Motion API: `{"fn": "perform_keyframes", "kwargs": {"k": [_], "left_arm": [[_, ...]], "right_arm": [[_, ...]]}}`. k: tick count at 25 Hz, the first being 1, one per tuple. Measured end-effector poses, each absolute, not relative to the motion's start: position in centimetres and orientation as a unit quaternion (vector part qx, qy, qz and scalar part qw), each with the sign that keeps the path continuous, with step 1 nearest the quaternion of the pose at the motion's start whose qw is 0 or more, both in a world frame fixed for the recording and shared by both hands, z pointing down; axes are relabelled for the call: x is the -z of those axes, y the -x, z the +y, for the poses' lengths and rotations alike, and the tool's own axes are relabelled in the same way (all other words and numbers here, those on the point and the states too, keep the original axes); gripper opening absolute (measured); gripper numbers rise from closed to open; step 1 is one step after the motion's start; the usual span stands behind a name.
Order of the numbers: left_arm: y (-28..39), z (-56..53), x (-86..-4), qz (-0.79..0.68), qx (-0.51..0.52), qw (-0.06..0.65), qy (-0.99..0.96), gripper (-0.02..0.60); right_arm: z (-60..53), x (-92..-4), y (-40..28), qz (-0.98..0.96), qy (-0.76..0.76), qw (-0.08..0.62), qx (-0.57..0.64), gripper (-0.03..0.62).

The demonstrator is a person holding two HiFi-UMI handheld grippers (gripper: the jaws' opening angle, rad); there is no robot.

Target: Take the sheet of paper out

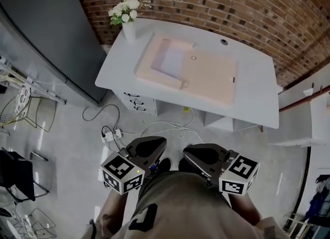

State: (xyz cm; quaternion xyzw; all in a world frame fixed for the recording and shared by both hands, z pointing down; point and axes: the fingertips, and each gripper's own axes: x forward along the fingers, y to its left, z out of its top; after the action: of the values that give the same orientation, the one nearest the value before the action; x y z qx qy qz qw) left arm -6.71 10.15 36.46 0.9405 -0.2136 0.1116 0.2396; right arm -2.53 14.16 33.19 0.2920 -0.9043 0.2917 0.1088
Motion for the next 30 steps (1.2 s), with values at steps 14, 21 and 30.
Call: {"fn": "perform_keyframes", "kwargs": {"k": [14,21,30], "left_arm": [[1.9,7.1,-35.9,-0.231,-0.136,0.23,-0.936,0.014],[-1.0,5.6,-35.4,-0.248,-0.146,0.222,-0.932,0.014],[-5.4,4.1,-35.4,-0.282,-0.156,0.219,-0.921,0.014]], "right_arm": [[10.1,-33.0,-2.3,-0.911,-0.262,0.08,-0.309,0.025],[7.8,-32.8,-5.8,-0.908,-0.249,0.036,-0.336,0.025],[4.8,-32.7,-10.7,-0.907,-0.213,-0.006,-0.363,0.023]]}}
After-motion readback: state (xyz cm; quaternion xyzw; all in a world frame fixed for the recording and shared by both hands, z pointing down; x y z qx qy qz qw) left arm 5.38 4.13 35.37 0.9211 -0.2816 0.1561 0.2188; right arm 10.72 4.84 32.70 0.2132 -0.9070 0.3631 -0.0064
